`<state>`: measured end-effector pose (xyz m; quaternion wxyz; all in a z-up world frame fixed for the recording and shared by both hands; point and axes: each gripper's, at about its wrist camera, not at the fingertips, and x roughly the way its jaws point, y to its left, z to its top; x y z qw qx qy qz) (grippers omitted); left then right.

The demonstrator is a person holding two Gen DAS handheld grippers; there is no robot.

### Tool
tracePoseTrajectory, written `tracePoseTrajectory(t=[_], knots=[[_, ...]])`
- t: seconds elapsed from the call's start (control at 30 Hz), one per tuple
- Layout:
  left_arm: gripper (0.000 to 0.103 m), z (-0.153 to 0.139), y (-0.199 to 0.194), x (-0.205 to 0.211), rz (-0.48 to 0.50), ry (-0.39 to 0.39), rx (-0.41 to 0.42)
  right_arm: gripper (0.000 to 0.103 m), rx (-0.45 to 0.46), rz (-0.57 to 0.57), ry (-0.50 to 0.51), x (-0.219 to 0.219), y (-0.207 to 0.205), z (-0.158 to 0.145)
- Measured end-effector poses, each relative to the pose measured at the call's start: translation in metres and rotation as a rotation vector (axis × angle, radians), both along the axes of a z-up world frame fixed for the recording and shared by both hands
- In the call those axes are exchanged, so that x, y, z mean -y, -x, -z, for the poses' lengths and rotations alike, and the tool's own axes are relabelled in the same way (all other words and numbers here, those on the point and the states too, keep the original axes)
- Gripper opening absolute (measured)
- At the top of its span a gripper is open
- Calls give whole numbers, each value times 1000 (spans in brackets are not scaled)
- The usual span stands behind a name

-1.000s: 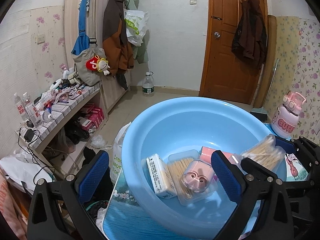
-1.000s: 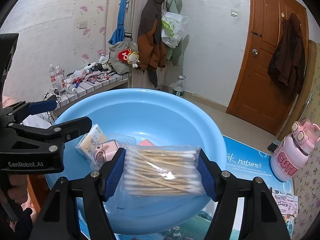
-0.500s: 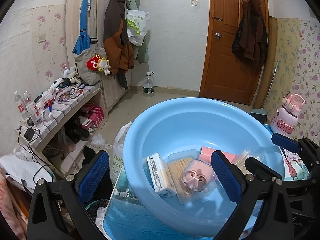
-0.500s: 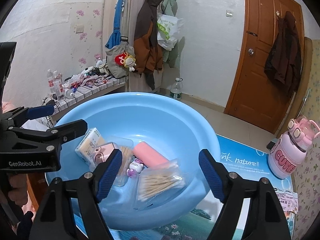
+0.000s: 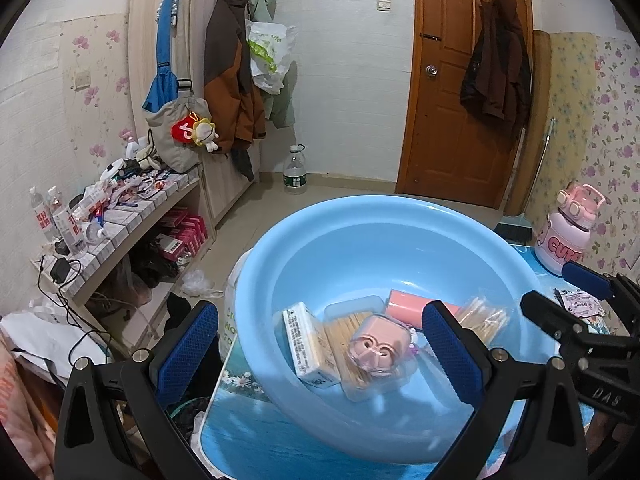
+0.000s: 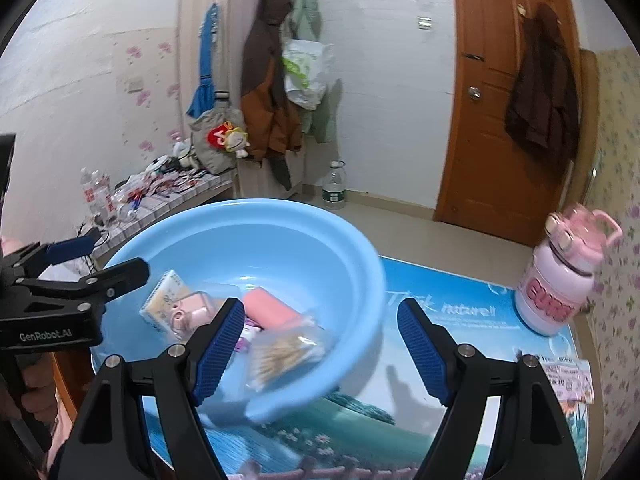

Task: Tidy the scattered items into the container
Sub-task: 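Withdraw both grippers from the basin back over the table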

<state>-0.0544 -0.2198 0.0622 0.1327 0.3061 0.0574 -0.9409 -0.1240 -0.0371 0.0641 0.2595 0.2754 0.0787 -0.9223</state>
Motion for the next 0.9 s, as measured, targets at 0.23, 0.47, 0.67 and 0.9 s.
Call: tracePoseTrajectory(t=[0.23,0.47,0.67,0.9], knots=[[103,-2,-7,-16,19,8,3,81,5,63,27,-32,2,-4],[103,-9,-12,-37,45,16,-4,81,28,110,51,-63,-3,-2],[103,-17,-17,-53,66,26,-12,81,12,106,56,-68,-16,-10],[103,-25,-25,-71,91,34,-20,81,9,138,48,-80,-28,-17]])
